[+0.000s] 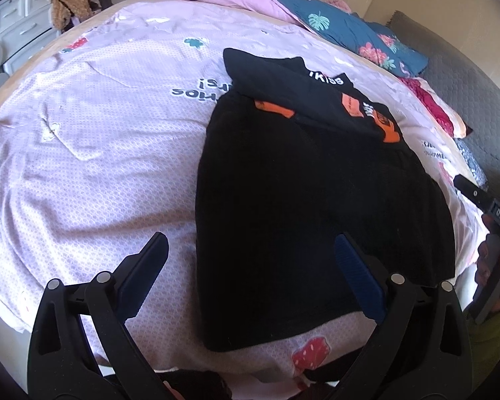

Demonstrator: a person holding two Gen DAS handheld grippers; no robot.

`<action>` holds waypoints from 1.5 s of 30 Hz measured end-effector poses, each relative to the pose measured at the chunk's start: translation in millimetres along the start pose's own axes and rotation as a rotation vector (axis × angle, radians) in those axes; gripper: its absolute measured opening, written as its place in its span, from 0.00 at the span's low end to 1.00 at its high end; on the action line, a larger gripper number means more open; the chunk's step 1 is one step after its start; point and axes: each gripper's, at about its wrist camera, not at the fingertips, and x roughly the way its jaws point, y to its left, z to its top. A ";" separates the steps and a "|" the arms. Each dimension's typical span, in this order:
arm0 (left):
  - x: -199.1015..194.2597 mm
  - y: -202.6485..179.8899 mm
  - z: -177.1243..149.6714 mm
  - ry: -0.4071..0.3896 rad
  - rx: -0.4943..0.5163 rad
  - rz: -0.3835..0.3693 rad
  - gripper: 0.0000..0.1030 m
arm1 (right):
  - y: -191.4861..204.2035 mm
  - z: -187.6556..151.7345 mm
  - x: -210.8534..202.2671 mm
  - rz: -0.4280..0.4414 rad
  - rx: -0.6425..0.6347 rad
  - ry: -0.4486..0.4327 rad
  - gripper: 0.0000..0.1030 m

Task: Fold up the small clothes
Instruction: 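Move both open grippers along the shirt body to its hem, then close both grippers on the black shirt's hem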

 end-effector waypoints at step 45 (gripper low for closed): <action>-5.2 6.2 -23.6 0.040 -0.027 -0.056 0.02 | -57.2 -94.8 -29.4 -0.046 -0.026 0.181 0.96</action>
